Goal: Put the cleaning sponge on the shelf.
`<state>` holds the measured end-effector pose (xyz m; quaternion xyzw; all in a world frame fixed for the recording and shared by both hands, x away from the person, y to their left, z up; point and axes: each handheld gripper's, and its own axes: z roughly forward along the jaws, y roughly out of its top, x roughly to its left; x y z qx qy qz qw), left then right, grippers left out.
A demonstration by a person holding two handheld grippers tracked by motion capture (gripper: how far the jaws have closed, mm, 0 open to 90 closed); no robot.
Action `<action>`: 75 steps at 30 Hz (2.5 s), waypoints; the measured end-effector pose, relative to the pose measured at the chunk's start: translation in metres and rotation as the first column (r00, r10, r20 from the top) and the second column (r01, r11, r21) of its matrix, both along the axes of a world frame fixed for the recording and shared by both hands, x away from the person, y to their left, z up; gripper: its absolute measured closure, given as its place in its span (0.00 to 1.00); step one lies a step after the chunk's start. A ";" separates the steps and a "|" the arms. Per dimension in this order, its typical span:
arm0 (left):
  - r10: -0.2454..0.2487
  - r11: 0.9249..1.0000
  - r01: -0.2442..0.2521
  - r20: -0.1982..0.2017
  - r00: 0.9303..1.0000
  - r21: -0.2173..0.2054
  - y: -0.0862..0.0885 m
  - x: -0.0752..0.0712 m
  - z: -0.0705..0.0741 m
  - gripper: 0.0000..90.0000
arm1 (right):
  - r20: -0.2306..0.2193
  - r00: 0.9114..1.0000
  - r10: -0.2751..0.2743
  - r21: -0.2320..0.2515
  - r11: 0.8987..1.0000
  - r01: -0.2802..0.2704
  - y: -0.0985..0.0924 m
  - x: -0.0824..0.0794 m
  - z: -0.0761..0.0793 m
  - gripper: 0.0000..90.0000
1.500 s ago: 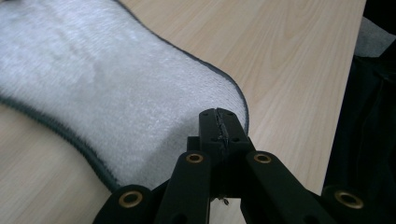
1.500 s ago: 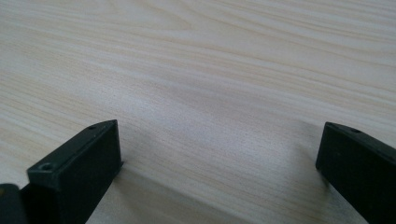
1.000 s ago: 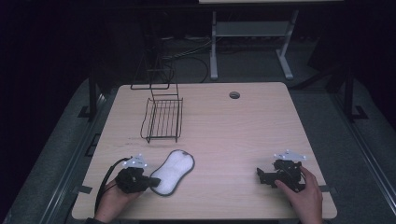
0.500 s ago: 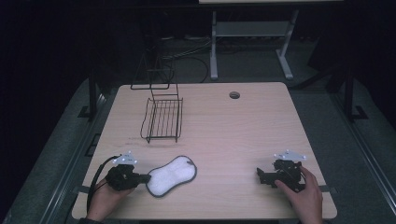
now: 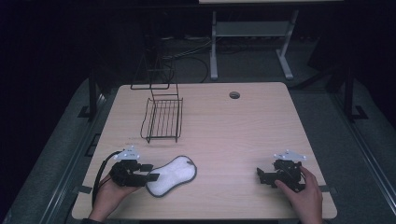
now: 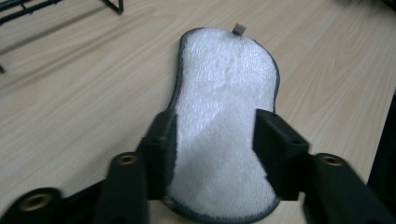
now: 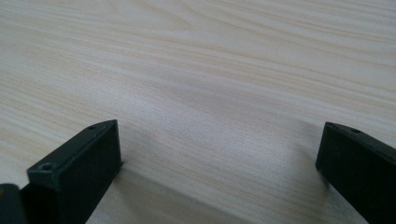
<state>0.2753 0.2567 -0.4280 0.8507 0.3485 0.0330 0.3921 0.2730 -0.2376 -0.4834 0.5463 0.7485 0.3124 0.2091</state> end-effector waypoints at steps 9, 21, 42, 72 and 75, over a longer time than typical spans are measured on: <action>-0.045 0.999 0.045 0.028 0.999 0.006 -0.021 0.007 -0.001 0.18 | 0.000 1.000 0.000 0.000 1.000 0.000 0.000 0.000 0.000 0.00; -0.072 0.992 0.069 0.031 0.997 0.102 -0.047 0.016 -0.012 0.15 | 0.000 1.000 0.000 0.000 1.000 0.000 0.000 0.000 0.000 0.00; -0.094 0.982 0.091 0.011 0.996 0.163 -0.057 0.024 -0.028 0.15 | 0.000 1.000 0.000 0.000 1.000 0.000 0.000 0.000 0.000 0.00; -0.170 0.974 0.168 -0.002 0.985 0.154 -0.055 0.026 -0.030 0.27 | 0.000 1.000 0.000 0.000 1.000 0.000 0.000 0.000 0.000 0.00; -0.162 0.977 0.162 -0.008 0.987 0.139 -0.053 0.027 -0.028 0.31 | 0.000 1.000 0.000 0.000 1.000 0.000 0.000 0.000 0.000 0.00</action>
